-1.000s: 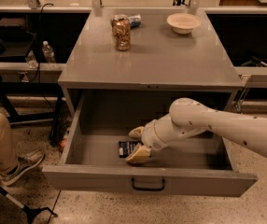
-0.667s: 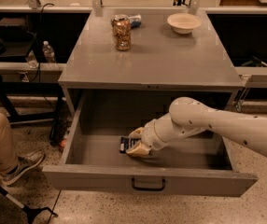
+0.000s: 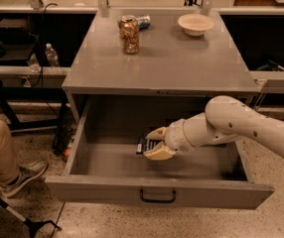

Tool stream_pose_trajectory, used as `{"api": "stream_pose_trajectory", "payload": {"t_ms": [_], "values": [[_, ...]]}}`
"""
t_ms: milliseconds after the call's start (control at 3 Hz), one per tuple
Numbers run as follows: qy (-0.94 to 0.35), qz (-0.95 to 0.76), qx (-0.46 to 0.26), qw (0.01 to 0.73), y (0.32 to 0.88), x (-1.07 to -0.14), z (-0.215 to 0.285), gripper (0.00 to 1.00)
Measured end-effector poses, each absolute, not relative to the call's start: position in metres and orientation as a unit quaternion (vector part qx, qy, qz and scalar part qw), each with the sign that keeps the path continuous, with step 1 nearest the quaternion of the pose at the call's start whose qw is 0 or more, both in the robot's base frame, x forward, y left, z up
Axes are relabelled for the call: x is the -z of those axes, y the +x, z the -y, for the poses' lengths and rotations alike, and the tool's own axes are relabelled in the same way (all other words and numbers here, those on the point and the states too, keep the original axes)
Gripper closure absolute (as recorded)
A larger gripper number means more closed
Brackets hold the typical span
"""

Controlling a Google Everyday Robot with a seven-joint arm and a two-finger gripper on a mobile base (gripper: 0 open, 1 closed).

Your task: Pick rxbar blueberry from top drawer and place on counter

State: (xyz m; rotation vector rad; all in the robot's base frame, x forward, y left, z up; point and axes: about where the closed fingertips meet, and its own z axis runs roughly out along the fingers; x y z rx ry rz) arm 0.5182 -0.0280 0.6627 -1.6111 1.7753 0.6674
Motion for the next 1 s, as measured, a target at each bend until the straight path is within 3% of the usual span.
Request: {"api": "stream_pose_trajectory", "payload": {"t_ms": [333,1000], "values": [[-0.606,-0.679,-0.241,0.336,0.525,-0.715,0.067,1.0],[-0.596,-0.685,-0.222,0.355,0.523,-0.737,0.091,1.0]]}}
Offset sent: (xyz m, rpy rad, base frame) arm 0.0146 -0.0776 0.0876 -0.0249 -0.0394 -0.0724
